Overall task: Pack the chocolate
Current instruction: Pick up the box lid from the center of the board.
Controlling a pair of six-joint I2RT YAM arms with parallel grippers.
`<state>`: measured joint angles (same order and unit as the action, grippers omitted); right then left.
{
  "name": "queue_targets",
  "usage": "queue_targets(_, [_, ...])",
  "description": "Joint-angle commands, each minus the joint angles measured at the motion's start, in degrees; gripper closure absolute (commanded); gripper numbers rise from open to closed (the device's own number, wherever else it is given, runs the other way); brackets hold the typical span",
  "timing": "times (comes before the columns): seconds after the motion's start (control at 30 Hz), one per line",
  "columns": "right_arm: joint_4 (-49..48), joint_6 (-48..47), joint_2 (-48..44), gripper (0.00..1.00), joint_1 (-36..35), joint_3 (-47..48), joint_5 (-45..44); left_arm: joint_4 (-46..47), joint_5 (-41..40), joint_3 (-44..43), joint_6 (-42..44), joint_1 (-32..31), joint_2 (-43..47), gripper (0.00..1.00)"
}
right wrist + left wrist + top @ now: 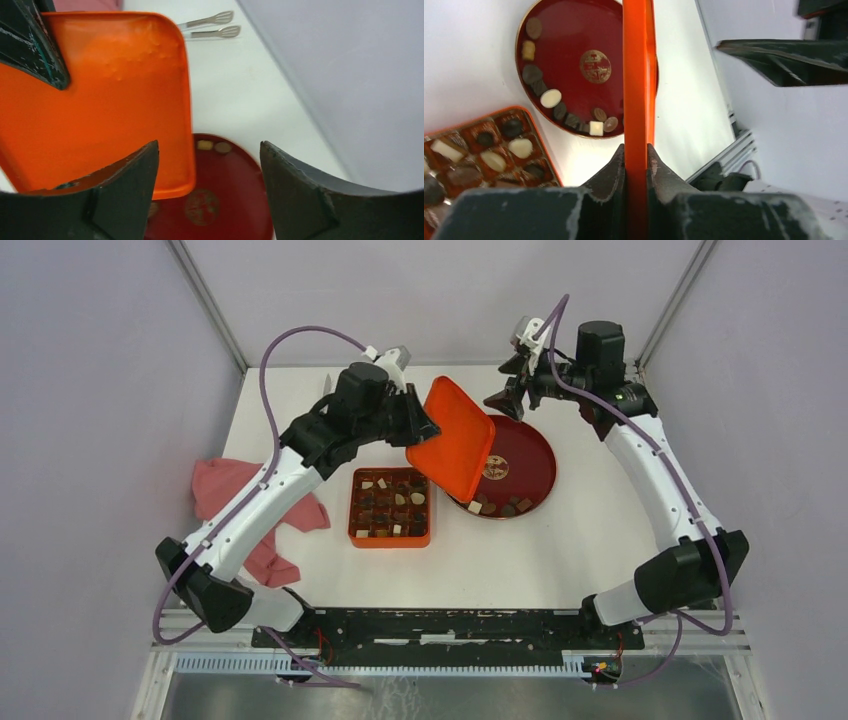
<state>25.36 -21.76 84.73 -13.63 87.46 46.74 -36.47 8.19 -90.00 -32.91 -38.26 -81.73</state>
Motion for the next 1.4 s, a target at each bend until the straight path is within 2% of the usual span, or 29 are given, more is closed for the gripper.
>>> queue_targets(0.0, [1.4, -12.3, -4.6, 0.13, 0.0, 4.0, -2.0, 8.3, -5.7, 7.6, -14.6, 1.5, 6.4, 0.98])
queue_targets(0.07, [-4.2, -14.9, -9.6, 0.02, -0.1, -1.7, 2.5, 8.3, -7.7, 9.4, -23.5, 2.2, 6.7, 0.98])
queue_targets(0.1, [-6.4, -14.5, -11.5, 0.02, -0.5, -4.5, 4.3, 7.5, -9.4, 9.2, -27.5, 2.4, 6.4, 0.98])
queue_targets(0.13, [-4.7, -14.6, -11.7, 0.02, -1.4, -4.0, 6.0, 6.3, -11.0, 8.6, -31.2, 2.8, 5.6, 0.98])
queue_targets(0.2, [-0.7, -16.1, -11.6, 0.02, -5.6, -3.2, 3.3, 5.8, -11.8, 7.7, -37.6, 3.5, 4.2, 0.98])
queue_targets(0.27, [0.3, -19.6, -13.0, 0.02, -13.7, -5.8, -6.7, 6.2, -12.8, 7.2, -43.5, 3.5, 2.8, 0.98])
queue_targets(0.43, [0.9, -22.0, -11.8, 0.02, -26.1, -7.2, -29.8, 5.7, -15.1, 3.8, -52.6, 4.0, -1.4, 0.98])
queue_targets(0.53, [-2.5, -24.7, -12.0, 0.03, -33.6, -10.7, -44.2, 6.1, -16.6, 2.3, -55.4, 4.4, -2.8, 0.98])
queue_targets(0.6, [-6.6, -27.0, -11.8, 0.03, -37.8, -14.2, -56.8, 6.4, -17.0, 1.4, -56.3, 4.6, -3.3, 0.98])
queue_targets(0.7, [-14.4, -29.6, -11.7, 0.05, -39.9, -18.8, -68.7, 6.4, -16.8, 0.3, -56.7, 4.7, -3.6, 0.98])
queue_targets(0.8, [-18.6, -31.1, -12.1, 0.13, -40.0, -21.1, -72.9, 6.4, -16.1, 0.8, -56.8, 4.6, -3.3, 0.98])
queue_targets(0.97, [-23.0, -33.8, -12.4, 0.27, -40.1, -23.8, -75.0, 7.6, -14.6, 1.9, -57.8, 4.6, -2.6, 0.98])
queue_targets(1.07, [-23.5, -33.7, -12.2, 0.46, -40.0, -24.0, -73.5, 8.2, -13.6, 1.8, -58.2, 4.6, -2.5, 0.98])
queue_targets(1.17, [-23.1, -33.5, -12.1, 0.75, -40.1, -23.6, -72.1, 8.5, -13.0, 1.9, -58.4, 4.6, -2.1, 0.97])
queue_targets(1.23, [-22.5, -33.4, -12.3, 0.9, -40.1, -23.3, -71.2, 8.7, -12.4, 2.2, -58.7, 4.5, -1.8, 0.85])
queue_targets(1.3, [-21.7, -33.0, -12.7, 1.0, -40.0, -22.9, -70.0, 8.8, -12.0, 2.6, -58.8, 4.6, -1.3, 0.64])
queue_targets(1.37, [-19.9, -31.5, -13.3, 1.0, -39.6, -21.9, -67.7, 9.3, -12.1, 3.4, -59.1, 4.6, -0.2, 0.43])
